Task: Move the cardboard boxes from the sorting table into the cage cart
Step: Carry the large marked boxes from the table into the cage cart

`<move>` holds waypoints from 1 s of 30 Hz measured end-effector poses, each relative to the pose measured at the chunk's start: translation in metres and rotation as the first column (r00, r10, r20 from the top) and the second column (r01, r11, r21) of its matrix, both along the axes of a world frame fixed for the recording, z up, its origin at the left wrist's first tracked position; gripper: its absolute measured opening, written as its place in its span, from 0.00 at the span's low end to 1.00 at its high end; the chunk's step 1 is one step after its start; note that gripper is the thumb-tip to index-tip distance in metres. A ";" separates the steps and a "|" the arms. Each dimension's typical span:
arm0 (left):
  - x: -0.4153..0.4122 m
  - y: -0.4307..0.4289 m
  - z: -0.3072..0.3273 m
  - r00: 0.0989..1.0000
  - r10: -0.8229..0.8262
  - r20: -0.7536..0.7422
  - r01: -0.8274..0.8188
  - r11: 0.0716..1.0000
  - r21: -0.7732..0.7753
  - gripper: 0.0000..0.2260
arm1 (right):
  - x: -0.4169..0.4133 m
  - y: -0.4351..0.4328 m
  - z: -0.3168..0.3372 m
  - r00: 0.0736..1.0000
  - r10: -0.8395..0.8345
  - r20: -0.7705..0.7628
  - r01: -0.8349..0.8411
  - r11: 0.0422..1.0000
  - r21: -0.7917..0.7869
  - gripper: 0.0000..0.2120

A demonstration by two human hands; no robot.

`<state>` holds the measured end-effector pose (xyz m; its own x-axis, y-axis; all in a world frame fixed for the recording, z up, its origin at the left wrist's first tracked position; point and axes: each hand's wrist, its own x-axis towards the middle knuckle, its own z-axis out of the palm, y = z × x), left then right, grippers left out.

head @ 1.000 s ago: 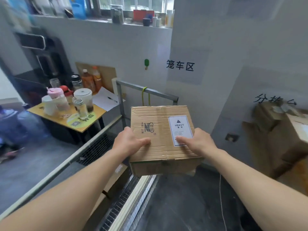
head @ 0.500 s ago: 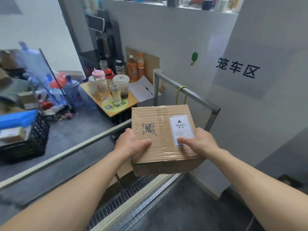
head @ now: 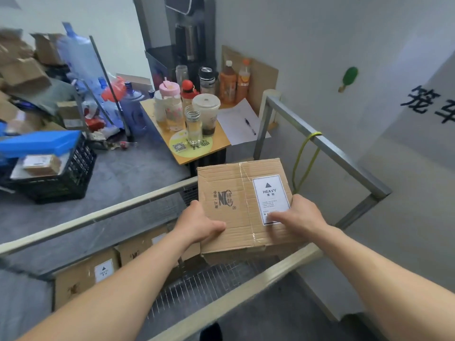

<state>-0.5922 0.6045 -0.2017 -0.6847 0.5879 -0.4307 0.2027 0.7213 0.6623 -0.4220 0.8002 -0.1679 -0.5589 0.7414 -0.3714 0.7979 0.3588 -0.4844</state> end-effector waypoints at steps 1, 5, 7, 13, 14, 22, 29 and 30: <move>-0.007 0.005 -0.003 1.000 0.012 0.005 -0.012 1.000 -0.001 0.32 | -0.009 0.006 -0.003 1.000 0.002 0.011 -0.002 1.000 0.001 0.25; -0.034 0.025 -0.012 0.999 0.047 0.007 -0.047 0.998 -0.041 0.30 | -0.041 0.028 -0.013 0.999 0.015 0.039 -0.015 1.000 -0.007 0.29; -0.047 0.033 -0.018 0.999 0.050 0.007 -0.050 0.997 -0.056 0.32 | -0.054 0.037 -0.019 0.999 0.020 0.049 -0.020 1.000 -0.013 0.29; -0.069 0.053 -0.045 0.996 0.075 0.040 -0.070 0.990 -0.126 0.30 | -0.086 0.064 -0.062 0.991 0.073 0.110 -0.067 0.996 -0.056 0.28; -0.070 0.055 -0.052 0.996 0.084 0.043 -0.078 0.988 -0.133 0.29 | -0.089 0.067 -0.071 0.990 0.072 0.121 -0.065 0.996 -0.063 0.30; -0.070 0.077 -0.112 0.975 0.194 0.104 -0.162 0.953 -0.256 0.32 | -0.110 0.098 -0.144 0.967 0.166 0.194 -0.148 0.984 -0.101 0.31; -0.060 0.102 -0.177 0.953 0.258 0.162 -0.201 0.932 -0.301 0.31 | -0.114 0.128 -0.211 0.964 0.178 0.197 -0.140 0.971 -0.196 0.29; -0.058 0.105 -0.189 0.948 0.265 0.179 -0.204 0.932 -0.299 0.31 | -0.114 0.131 -0.221 0.963 0.178 0.201 -0.136 0.969 -0.207 0.27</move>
<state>-0.6505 0.7094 -0.3908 -0.6625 0.2603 -0.7024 -0.1180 0.8897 0.4410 -0.5362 0.9313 -0.3889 -0.5530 0.5552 -0.6212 0.8321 0.4061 -0.3778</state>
